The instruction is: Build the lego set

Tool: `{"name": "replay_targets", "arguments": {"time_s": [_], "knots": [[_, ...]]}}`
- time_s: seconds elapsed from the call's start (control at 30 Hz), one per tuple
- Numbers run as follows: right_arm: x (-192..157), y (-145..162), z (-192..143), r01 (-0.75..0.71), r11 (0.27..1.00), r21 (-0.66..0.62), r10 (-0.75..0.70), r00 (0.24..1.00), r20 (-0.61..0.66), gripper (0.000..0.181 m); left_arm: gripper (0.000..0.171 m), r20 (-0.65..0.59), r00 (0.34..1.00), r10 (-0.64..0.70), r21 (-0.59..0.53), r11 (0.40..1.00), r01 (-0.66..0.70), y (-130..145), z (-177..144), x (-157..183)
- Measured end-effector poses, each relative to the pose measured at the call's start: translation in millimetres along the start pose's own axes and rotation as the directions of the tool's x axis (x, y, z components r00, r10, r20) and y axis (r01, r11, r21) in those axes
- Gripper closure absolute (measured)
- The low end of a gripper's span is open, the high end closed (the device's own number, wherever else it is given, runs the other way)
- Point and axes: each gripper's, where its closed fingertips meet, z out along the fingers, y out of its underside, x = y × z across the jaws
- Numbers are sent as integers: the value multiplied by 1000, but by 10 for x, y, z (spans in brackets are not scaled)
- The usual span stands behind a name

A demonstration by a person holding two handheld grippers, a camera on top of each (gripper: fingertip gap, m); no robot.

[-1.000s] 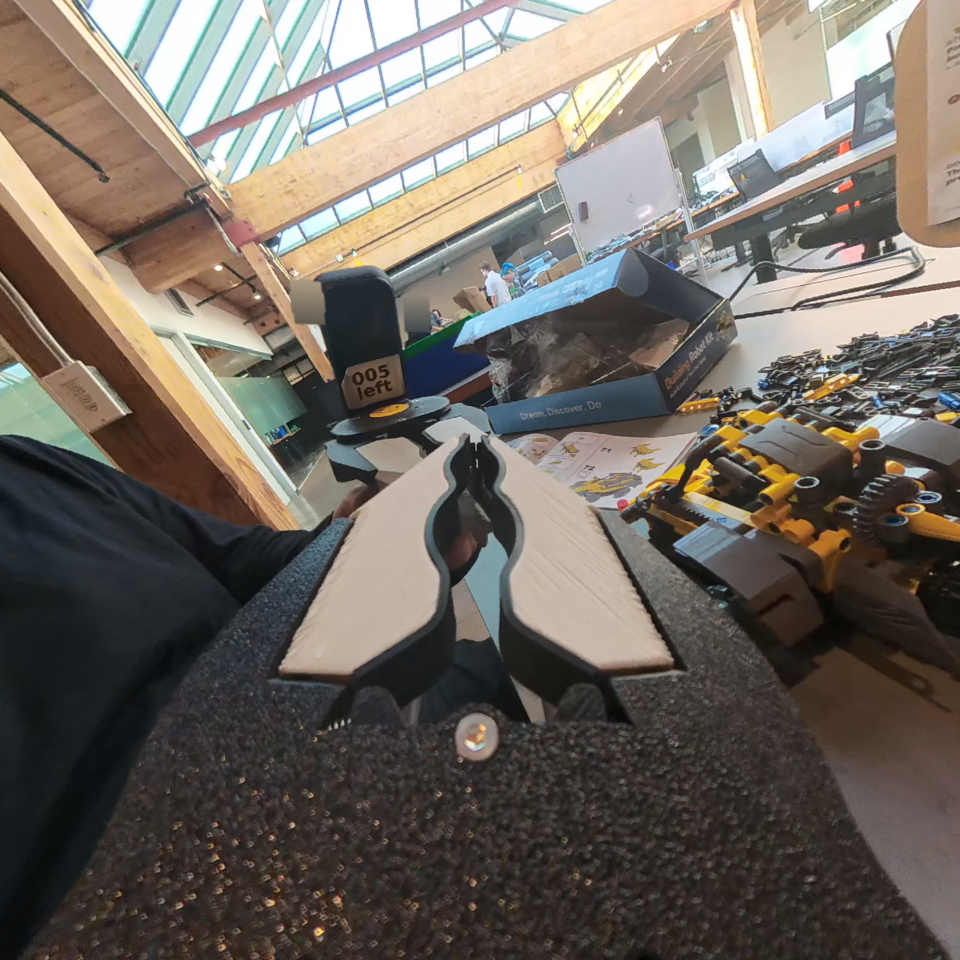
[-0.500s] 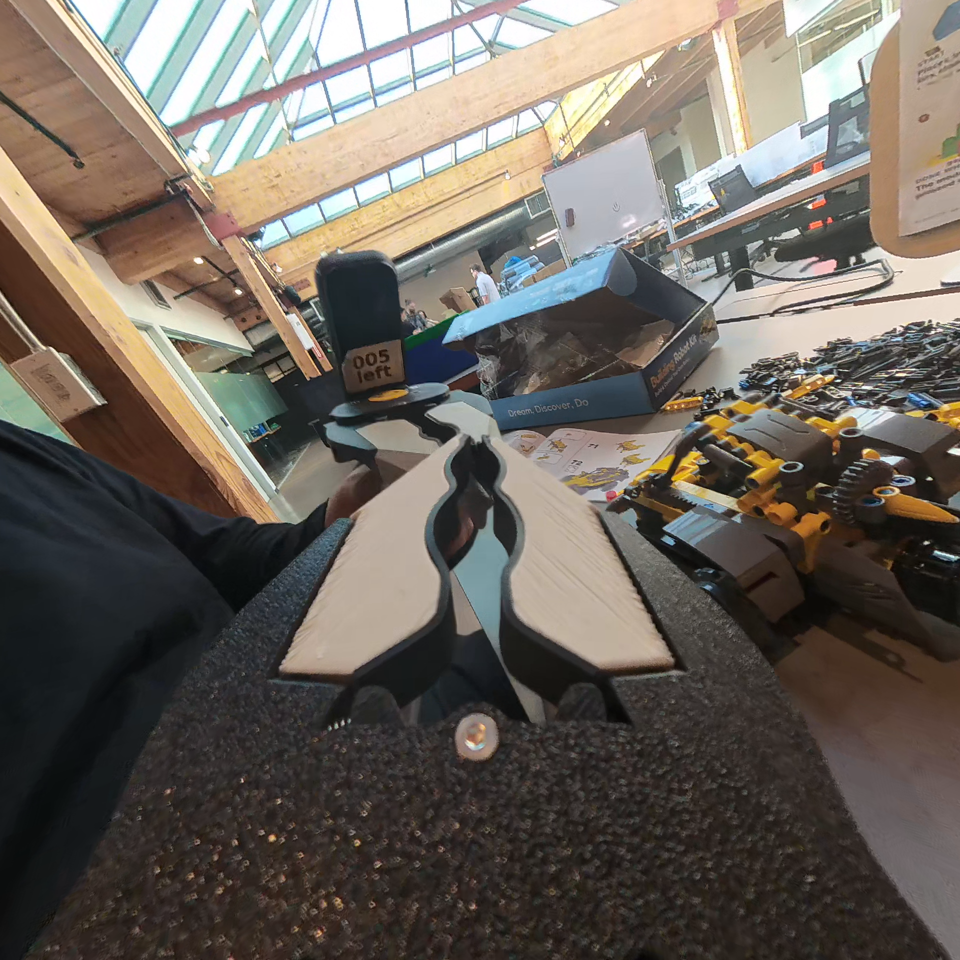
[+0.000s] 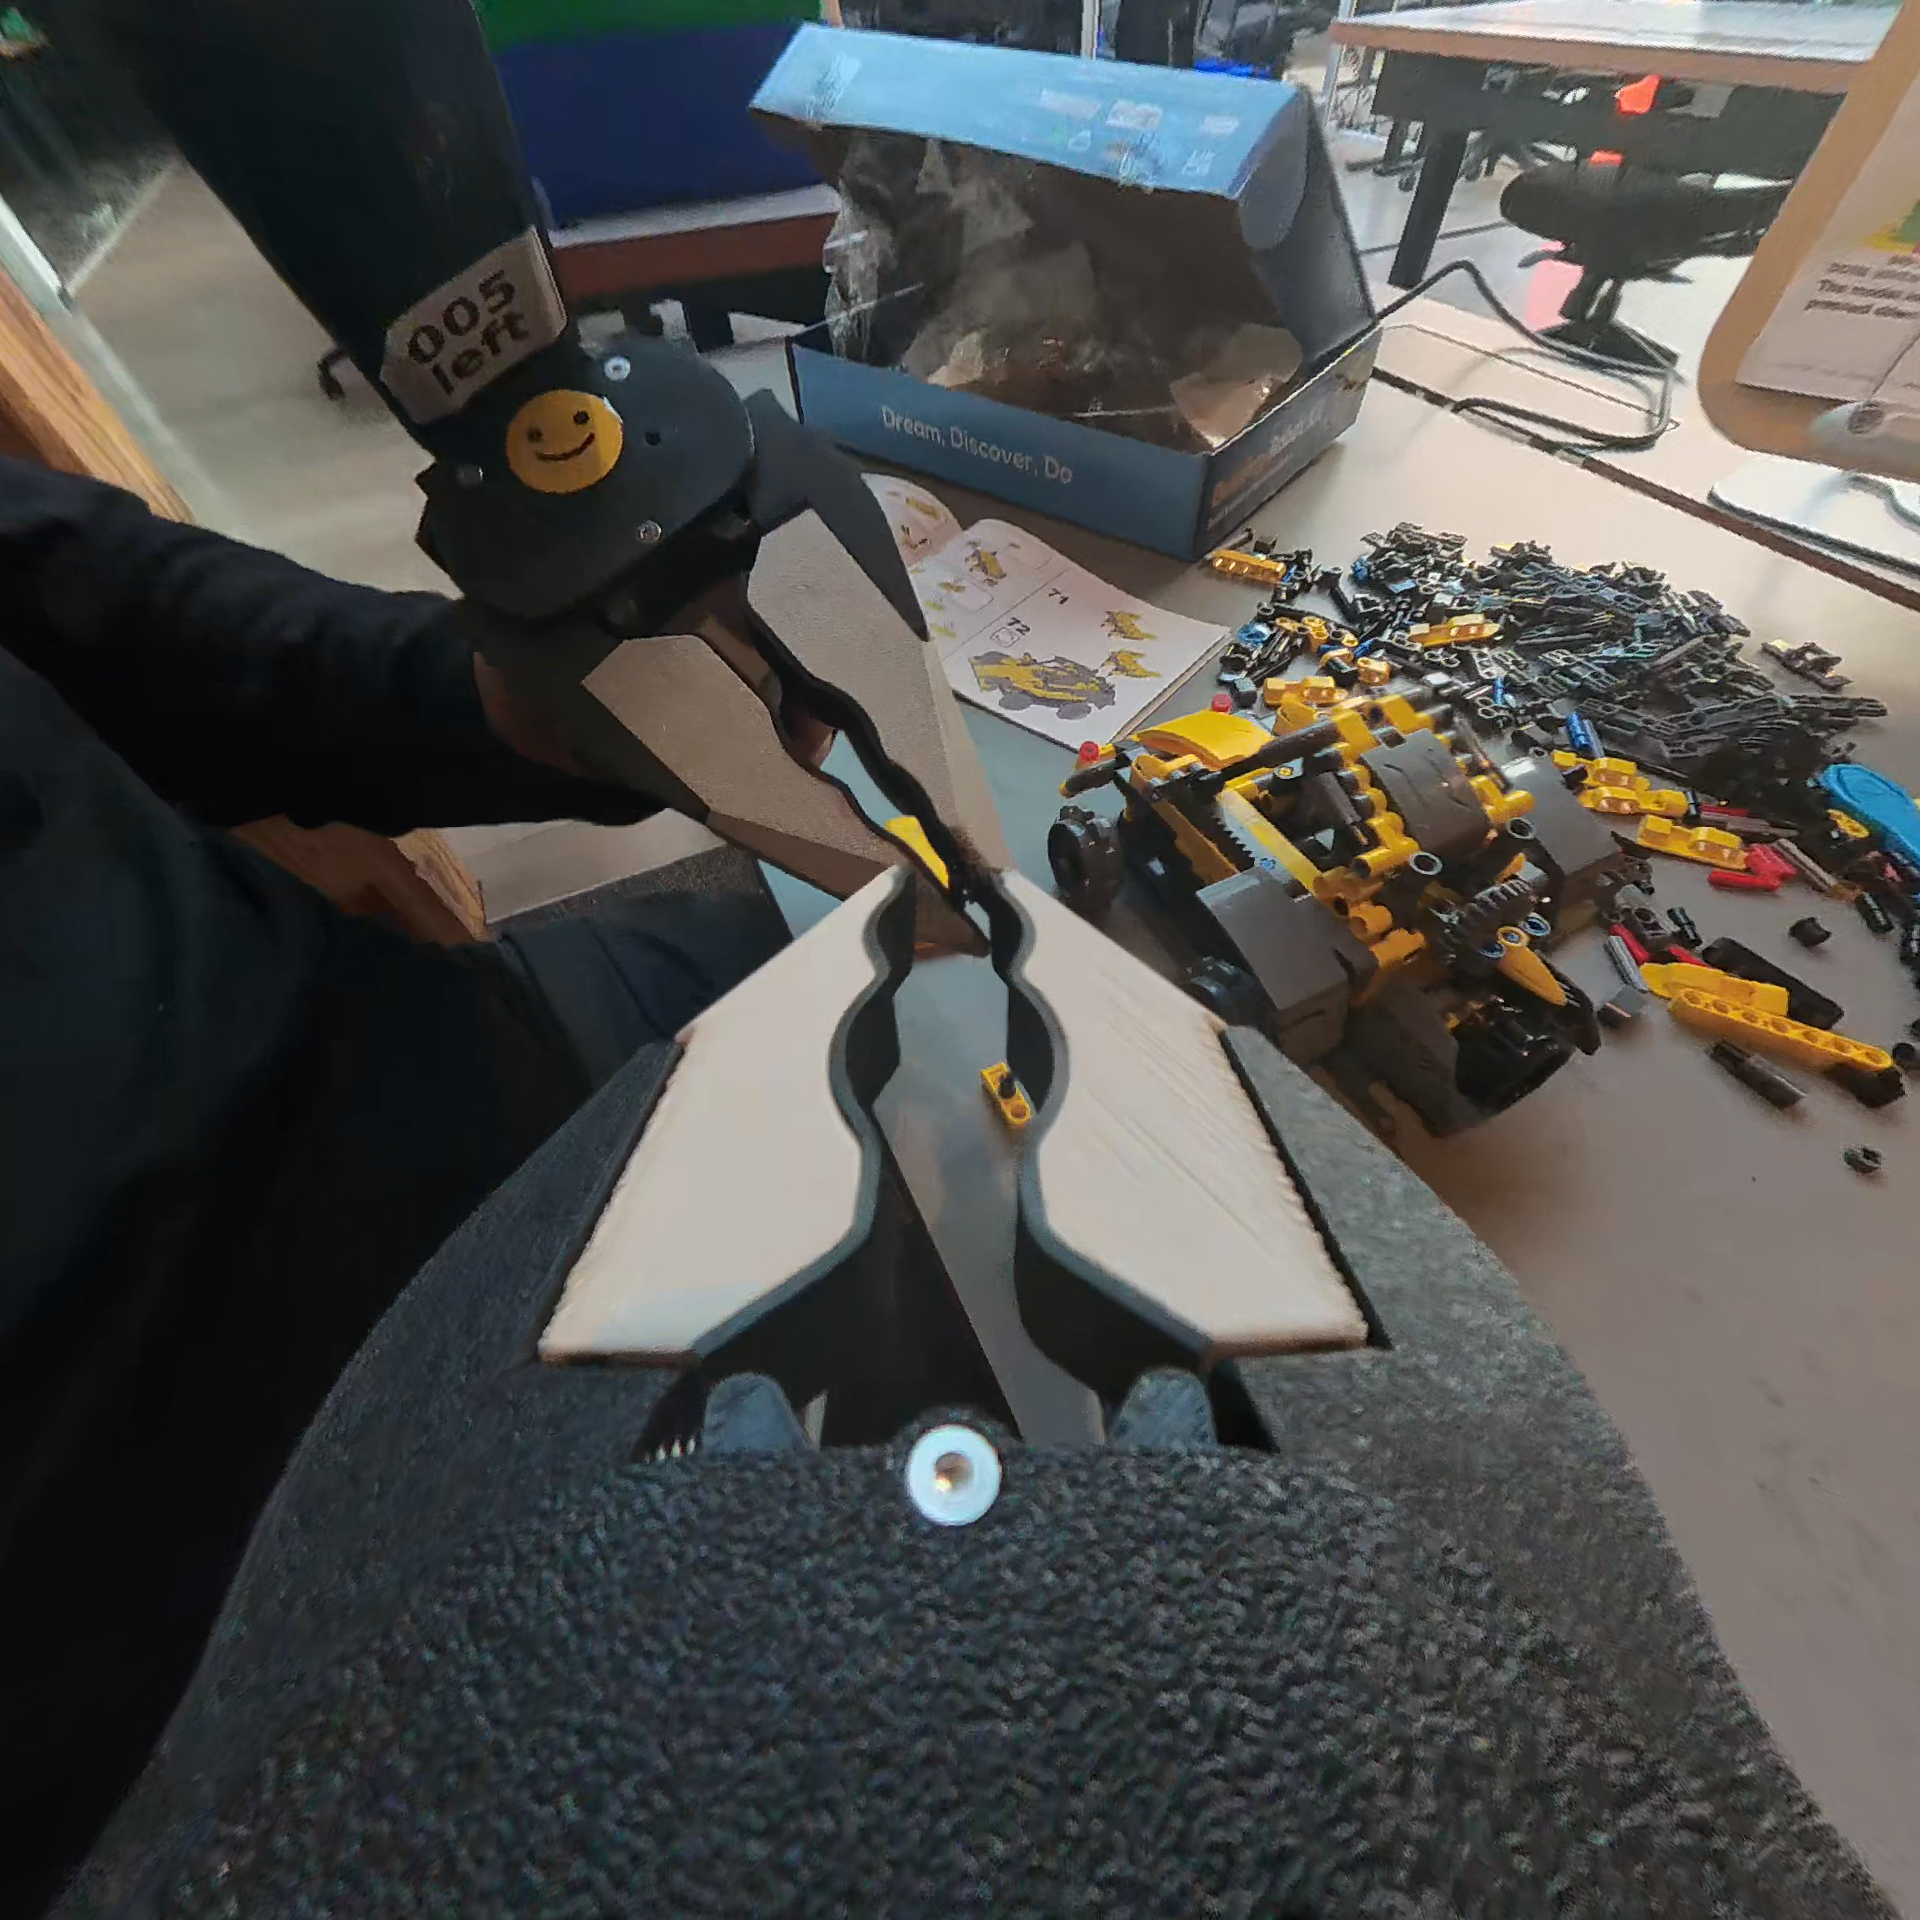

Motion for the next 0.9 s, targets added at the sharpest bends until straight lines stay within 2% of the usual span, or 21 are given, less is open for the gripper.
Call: {"name": "replay_targets", "arguments": {"time_s": [0.2,0.43,0.57,0.67,0.7,0.9], "knots": [[-39,116,33,48,996,-77,-47,999,13,175,170,-38,998,44,-21,999,-45,38,34,112],[-28,234,54,72,988,-135,-72,997,6,177,170,-80,997,-5,-54,999,0,127,77,154],[139,458,124,-35,976,-215,27,999,-41,177,165,-105,991,-87,-193,979,66,418,91,53],[187,668,224,-110,959,-260,105,994,-35,177,148,-139,979,-146,-333,938,93,744,124,64],[211,753,260,-118,952,-283,109,993,-46,177,147,-144,977,-158,-368,925,95,828,142,79],[205,955,411,-147,936,-321,142,989,-40,177,153,-179,971,-158,-418,906,71,964,245,159]]}}
